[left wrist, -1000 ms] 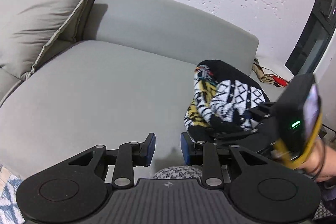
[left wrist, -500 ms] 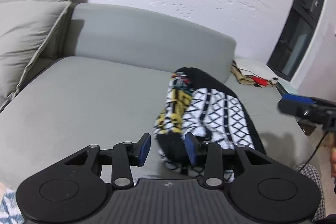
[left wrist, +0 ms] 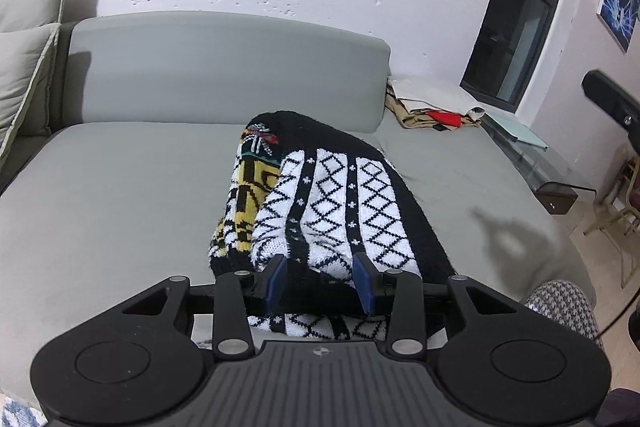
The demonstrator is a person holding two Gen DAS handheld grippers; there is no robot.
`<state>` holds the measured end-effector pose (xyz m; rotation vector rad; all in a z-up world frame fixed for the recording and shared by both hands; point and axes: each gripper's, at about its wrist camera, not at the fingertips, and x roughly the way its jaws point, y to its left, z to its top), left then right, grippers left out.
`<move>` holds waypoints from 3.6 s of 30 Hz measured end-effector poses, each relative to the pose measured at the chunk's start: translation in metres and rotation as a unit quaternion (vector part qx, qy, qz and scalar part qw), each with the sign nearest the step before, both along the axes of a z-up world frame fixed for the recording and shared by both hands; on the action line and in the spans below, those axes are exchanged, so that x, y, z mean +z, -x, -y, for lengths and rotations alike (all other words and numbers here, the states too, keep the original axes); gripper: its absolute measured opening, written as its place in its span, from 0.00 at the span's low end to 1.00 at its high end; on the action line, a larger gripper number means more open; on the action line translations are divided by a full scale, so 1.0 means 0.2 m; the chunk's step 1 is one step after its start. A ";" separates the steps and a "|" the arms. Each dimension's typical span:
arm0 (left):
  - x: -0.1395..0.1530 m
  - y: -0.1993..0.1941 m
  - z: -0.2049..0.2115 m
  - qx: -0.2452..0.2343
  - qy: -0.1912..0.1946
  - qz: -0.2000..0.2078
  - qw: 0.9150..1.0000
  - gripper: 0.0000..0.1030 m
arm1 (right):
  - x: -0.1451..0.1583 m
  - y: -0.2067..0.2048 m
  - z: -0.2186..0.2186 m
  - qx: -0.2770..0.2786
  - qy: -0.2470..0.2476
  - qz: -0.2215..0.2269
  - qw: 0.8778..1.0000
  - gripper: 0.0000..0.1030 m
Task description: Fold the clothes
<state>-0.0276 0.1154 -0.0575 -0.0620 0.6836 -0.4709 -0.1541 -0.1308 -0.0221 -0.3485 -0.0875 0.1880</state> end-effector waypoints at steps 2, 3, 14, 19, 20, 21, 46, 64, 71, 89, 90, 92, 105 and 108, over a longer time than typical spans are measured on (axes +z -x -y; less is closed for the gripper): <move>0.01 0.00 0.00 0.001 0.001 0.002 1.000 0.35 | 0.01 0.03 0.00 -0.006 0.005 0.019 1.000 0.00; 0.01 0.00 0.00 0.002 0.001 0.003 1.000 0.35 | 0.01 0.03 0.00 -0.009 0.006 0.025 1.000 0.00; -0.02 -0.03 0.03 0.000 -0.004 -0.001 1.000 0.35 | -0.06 -0.06 -0.04 -0.022 0.028 -0.005 0.999 0.02; -0.06 -0.09 0.05 0.002 -0.005 -0.008 1.000 0.36 | -0.16 -0.30 0.02 -0.011 -0.035 -0.175 0.984 0.70; -0.06 -0.11 0.07 0.000 -0.006 -0.006 1.000 0.35 | -0.18 -0.36 0.04 -0.007 -0.057 -0.213 0.975 0.71; -0.06 -0.13 0.09 -0.002 -0.006 -0.004 1.000 0.32 | -0.20 -0.42 0.06 -0.007 -0.085 -0.245 0.966 0.71; -0.24 -0.32 0.19 0.012 -0.095 -0.073 0.993 0.10 | -0.49 -1.05 -0.02 0.021 -0.174 -0.508 0.843 0.08; -0.31 -1.06 0.47 0.059 -0.115 -0.089 0.988 0.06 | -0.62 -1.71 -0.01 -0.052 -0.207 -0.505 0.836 0.21; -0.42 -1.20 0.41 0.063 -0.100 -0.149 0.982 0.06 | -0.80 -1.96 -0.12 -0.059 -0.161 -0.570 0.803 0.21; -0.16 -0.41 0.27 0.044 -0.069 -0.118 0.990 0.12 | -0.39 -1.17 0.20 -0.005 -0.180 -0.551 0.815 0.47; -0.23 -0.42 0.25 0.050 -0.071 -0.128 0.988 0.09 | -0.43 -1.16 0.19 -0.006 -0.173 -0.561 0.810 0.47; -0.32 -0.43 0.22 0.059 -0.063 -0.139 0.986 0.10 | -0.51 -1.15 0.15 -0.014 -0.156 -0.567 0.808 0.57; 0.40 0.34 0.25 -0.029 0.002 0.226 0.974 0.47 | -0.09 -0.73 0.32 0.004 -0.285 -0.419 0.862 0.85; 0.48 0.47 0.28 -0.046 -0.006 0.277 0.960 0.05 | 0.00 -0.65 0.39 -0.015 -0.297 -0.385 0.874 0.85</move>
